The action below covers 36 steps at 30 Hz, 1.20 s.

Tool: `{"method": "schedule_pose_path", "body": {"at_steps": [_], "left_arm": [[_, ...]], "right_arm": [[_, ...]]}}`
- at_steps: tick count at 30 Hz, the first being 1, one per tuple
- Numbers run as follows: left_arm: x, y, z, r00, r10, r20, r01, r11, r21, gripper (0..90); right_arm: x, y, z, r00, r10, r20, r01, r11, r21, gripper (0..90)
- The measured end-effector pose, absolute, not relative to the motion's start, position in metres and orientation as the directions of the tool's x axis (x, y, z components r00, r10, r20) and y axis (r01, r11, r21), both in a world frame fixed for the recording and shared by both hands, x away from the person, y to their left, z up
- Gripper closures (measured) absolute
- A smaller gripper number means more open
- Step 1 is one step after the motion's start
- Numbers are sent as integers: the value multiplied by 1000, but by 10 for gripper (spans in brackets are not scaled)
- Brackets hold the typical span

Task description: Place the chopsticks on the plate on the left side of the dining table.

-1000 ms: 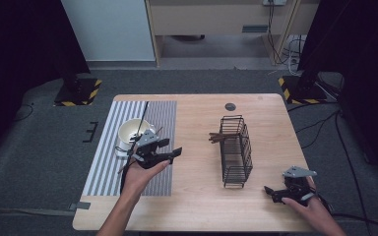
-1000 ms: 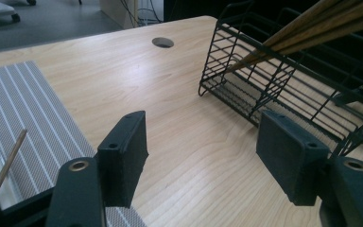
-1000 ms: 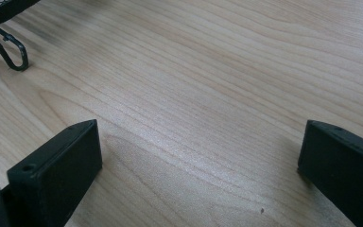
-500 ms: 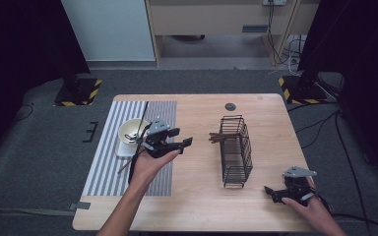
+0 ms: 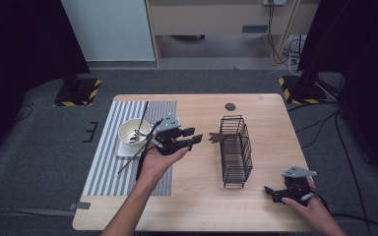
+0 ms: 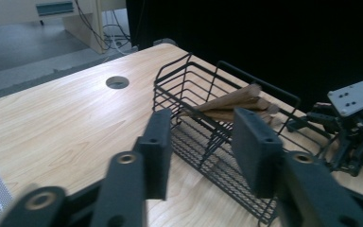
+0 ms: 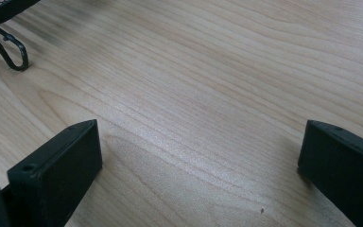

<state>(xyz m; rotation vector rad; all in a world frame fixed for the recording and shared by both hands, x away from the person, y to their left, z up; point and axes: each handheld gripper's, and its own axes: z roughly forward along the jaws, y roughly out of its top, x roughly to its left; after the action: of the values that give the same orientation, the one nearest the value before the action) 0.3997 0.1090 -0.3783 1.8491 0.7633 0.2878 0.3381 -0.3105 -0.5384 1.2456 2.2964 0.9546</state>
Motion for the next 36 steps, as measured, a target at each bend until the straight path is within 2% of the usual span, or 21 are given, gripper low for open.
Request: {"method": "schedule_pose_path", "body": {"at_steps": [4,16,32,36], "left_arm": [[398,104,-374,774,608,-176,374,-215,902,667],[400,89,-367,782,597,-177,350,-186,918,597],[407,82,-368,769,617,-169,354,-191,915,612],[406,81,-366,768,626,-137,337,-214,917,623]], "right_arm": [[338,-310,-538,-547,837,7,595,384,706,3],[338,-310,-538,-548,837,7,595,384,706,3],[338,-310,-538,-548,836,5,595,385,706,3],[338,-310,-538,-549,836,6,595,385,706,3]]}}
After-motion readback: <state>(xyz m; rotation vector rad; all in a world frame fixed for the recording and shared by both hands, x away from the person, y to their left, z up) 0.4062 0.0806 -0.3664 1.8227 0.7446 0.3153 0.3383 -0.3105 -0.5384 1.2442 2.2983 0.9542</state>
